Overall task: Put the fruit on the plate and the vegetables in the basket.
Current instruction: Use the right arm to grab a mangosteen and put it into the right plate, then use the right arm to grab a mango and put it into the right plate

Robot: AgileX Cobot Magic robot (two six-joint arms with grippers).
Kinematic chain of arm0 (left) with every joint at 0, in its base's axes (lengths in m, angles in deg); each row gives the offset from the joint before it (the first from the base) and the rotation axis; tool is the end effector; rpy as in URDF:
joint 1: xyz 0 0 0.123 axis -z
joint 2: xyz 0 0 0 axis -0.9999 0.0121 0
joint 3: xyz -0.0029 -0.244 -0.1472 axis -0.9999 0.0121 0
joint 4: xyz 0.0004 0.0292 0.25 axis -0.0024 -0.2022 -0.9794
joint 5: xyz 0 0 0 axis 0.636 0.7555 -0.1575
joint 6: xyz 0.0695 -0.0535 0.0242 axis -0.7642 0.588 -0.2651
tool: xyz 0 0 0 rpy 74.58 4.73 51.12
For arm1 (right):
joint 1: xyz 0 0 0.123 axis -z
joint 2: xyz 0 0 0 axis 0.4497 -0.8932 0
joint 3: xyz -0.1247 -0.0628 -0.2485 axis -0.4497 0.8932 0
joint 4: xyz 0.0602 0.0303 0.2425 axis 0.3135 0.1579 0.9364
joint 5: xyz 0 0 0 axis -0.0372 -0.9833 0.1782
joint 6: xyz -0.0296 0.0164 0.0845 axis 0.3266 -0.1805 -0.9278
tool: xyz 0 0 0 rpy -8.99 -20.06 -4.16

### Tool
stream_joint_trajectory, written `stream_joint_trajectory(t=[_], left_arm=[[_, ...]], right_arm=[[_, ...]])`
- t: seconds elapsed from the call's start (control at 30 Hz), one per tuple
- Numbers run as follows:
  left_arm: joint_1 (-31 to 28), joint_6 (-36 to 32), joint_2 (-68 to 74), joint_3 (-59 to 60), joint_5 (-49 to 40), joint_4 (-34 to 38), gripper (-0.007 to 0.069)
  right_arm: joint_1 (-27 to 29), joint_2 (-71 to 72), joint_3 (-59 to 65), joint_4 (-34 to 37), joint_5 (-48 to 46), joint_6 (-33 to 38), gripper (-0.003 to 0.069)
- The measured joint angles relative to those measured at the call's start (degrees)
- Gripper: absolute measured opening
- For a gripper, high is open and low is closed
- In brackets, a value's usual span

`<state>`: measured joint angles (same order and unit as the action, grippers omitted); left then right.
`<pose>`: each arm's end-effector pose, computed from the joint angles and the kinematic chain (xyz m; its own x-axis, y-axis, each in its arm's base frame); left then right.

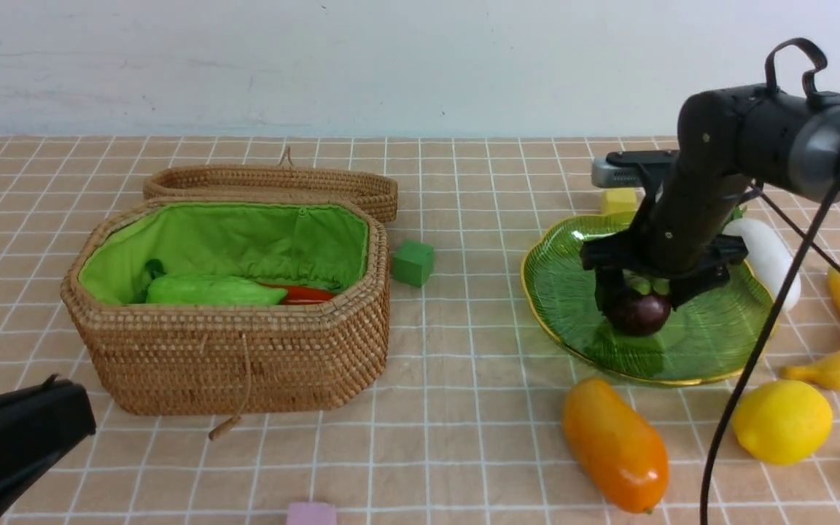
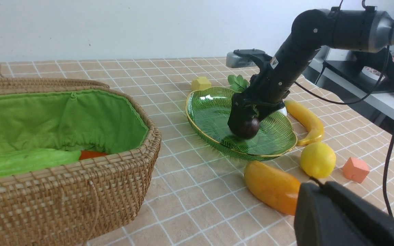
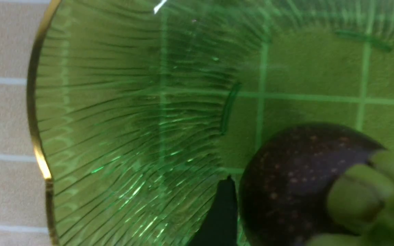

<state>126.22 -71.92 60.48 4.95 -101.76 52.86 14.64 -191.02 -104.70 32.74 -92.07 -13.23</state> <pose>0.0646 -0.0497 0.3290 -0.2537 -0.1364 -0.9576 0.5617 0.7852 -0.2607 0.4487 0.0990 0.2022 -0.9507 -0.0407 -0.3074 -0.0685 0.9944 0.0801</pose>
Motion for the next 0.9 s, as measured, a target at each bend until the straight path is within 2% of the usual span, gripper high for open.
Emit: stream_joint_trajectory(t=[0.13,0.33,0.4,0.47,0.57,0.67,0.8,0.9], left_arm=[[0.00,-1.30,0.00,0.00,-0.18,0.00,-0.0013],[0.00,-1.79,0.00,0.00,-0.22,0.00,-0.0013],[0.00,-2.82,0.00,0.00,-0.24,0.00,-0.0013],[0.00,-4.31,0.00,0.00,-0.24,0.00,-0.0013],[0.00,-5.54,0.00,0.00,-0.30,0.19,-0.0013],[0.00,-6.14,0.00,0.00,-0.45,0.71,-0.0013],[0.00,-6.16,0.00,0.00,-1.88,0.85,-0.0013],[0.00,-6.16,0.00,0.00,-3.37,1.13,-0.0013]], right_arm=[[0.00,2.35,0.00,0.10,-2.01,0.19,0.0664],[-2.23,10.80,1.43,0.43,-12.15,1.71,0.0575],[-5.55,16.36,6.47,1.41,-13.91,2.20,0.0532],[-9.79,21.59,13.42,1.87,-12.23,2.17,0.0518],[-13.81,25.07,20.43,2.02,-8.13,0.91,0.0535],[-17.15,26.79,27.96,0.86,-3.76,-1.42,0.0606],[-17.55,25.07,32.19,-2.87,0.75,-3.32,0.0677],[-17.55,21.87,33.13,-4.76,3.85,-3.68,0.0679]])
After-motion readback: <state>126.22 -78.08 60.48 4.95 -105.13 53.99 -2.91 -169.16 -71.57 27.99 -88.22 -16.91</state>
